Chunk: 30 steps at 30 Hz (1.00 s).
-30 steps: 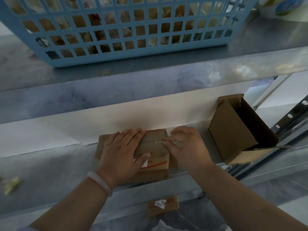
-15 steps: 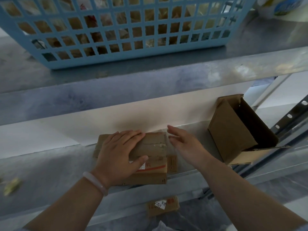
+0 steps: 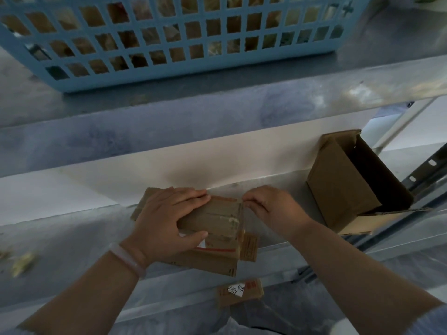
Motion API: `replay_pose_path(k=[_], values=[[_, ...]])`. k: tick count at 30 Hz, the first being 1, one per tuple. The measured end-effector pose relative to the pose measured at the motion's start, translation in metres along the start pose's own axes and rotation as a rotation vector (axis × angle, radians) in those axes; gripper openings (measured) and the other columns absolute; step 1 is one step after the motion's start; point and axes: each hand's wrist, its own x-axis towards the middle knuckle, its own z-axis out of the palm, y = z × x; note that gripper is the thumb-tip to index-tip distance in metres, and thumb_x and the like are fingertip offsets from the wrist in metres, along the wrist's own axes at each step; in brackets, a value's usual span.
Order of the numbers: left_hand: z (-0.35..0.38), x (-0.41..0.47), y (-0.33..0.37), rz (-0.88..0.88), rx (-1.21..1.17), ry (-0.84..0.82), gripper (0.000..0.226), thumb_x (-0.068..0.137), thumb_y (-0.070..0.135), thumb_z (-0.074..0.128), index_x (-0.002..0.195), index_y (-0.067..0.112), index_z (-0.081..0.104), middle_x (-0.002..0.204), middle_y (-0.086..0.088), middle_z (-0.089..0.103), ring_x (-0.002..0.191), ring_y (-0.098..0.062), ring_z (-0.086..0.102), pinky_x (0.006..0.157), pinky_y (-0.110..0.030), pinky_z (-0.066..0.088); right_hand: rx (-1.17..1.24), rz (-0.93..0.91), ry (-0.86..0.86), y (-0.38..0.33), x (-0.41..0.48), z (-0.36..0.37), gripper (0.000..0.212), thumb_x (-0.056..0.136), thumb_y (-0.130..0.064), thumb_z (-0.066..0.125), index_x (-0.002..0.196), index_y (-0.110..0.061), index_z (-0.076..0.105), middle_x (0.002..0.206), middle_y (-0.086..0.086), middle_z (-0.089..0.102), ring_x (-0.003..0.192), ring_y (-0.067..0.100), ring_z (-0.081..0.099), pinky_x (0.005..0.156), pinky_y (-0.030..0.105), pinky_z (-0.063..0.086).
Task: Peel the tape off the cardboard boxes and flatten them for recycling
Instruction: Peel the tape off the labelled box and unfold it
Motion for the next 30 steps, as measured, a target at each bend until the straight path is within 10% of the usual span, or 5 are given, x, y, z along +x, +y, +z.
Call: replay_pose_path(k=[6,19,30], values=[[0.003,0.002,-0.003,0.019,-0.02,0.028,0.068,0.071,0.061,0.064,0.131,0.03,0.057,0.136,0.015,0.052,0.12,-0.01,0.052,0.097,-0.045,0.044,-0.227,-0.24,0.015,-0.005,0.013,-0.014,0.011,0.089,-0.011,0.063,0.094,-0.007,0.072,0.092,0.011,0.071,0.083,0.032,0.067,0.073,0.04,0.055],[0.01,0.011,0.001,-0.129,-0.008,-0.003,0.073,0.067,0.074,0.051,0.131,0.038,0.054,0.134,0.023,0.049,0.122,-0.006,0.046,0.105,-0.038,0.036,-0.151,-0.236,0.157,-0.032,-0.002,-0.022,0.011,0.087,-0.007,0.062,0.088,-0.004,0.073,0.086,0.01,0.071,0.077,0.028,0.067,0.068,0.038,0.056],[0.012,0.01,0.007,-0.144,0.043,0.023,0.073,0.07,0.073,0.049,0.131,0.034,0.056,0.132,0.017,0.054,0.12,-0.011,0.049,0.103,-0.04,0.039,0.418,0.396,0.245,-0.038,-0.026,-0.01,0.014,0.091,-0.019,0.066,0.084,-0.031,0.066,0.085,-0.009,0.073,0.083,0.006,0.067,0.077,0.029,0.054]])
